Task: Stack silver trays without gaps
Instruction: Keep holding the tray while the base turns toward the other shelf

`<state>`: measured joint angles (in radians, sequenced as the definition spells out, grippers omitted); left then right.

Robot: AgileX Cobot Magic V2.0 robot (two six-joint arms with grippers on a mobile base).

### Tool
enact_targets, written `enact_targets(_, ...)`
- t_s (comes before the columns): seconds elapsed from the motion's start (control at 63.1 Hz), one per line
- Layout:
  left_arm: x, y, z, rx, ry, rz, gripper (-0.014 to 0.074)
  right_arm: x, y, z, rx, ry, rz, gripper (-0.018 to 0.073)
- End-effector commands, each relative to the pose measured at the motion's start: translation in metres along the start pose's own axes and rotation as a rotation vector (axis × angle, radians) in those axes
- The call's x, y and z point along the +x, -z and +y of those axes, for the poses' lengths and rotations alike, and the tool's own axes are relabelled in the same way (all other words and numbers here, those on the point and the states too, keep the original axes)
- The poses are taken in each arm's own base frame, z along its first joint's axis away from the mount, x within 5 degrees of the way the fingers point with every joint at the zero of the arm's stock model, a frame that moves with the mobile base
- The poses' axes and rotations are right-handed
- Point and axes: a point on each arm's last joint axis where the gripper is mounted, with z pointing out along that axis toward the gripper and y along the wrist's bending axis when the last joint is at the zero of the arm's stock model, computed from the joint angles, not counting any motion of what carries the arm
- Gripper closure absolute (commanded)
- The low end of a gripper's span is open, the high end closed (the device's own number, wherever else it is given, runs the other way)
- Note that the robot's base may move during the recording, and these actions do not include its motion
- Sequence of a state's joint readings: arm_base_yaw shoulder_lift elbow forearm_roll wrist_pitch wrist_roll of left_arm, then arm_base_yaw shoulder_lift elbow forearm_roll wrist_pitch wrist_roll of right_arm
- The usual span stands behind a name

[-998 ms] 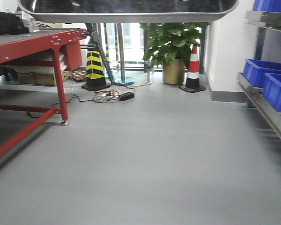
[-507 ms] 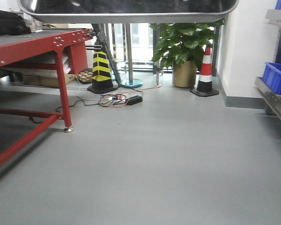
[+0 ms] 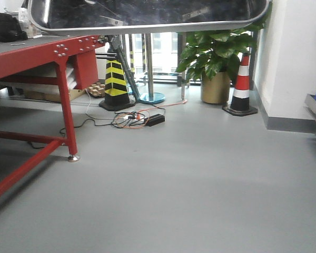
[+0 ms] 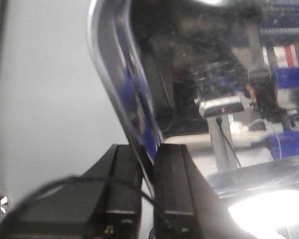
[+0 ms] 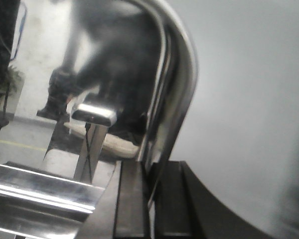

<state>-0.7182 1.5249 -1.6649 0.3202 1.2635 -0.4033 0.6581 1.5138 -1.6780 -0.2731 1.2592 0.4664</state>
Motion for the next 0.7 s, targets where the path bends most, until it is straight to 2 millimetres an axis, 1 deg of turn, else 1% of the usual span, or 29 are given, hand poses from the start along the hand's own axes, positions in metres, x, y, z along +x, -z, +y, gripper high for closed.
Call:
enact_targets(0.0, 0.0016, 0.0167, -0.0021, 0.032, -0.032, -0.008, 0.0645, 0.0011, 0.0254, -0.0023, -0.036, 0.013, -0.034, 0.0503)
enact_targets(0.681, 0.0015, 0.0164, -0.0023, 0.032, -0.032, -0.009, 0.0644, 0.0011, 0.025, -0.0022, -0.036, 0.013, -0.032, 0.0503)
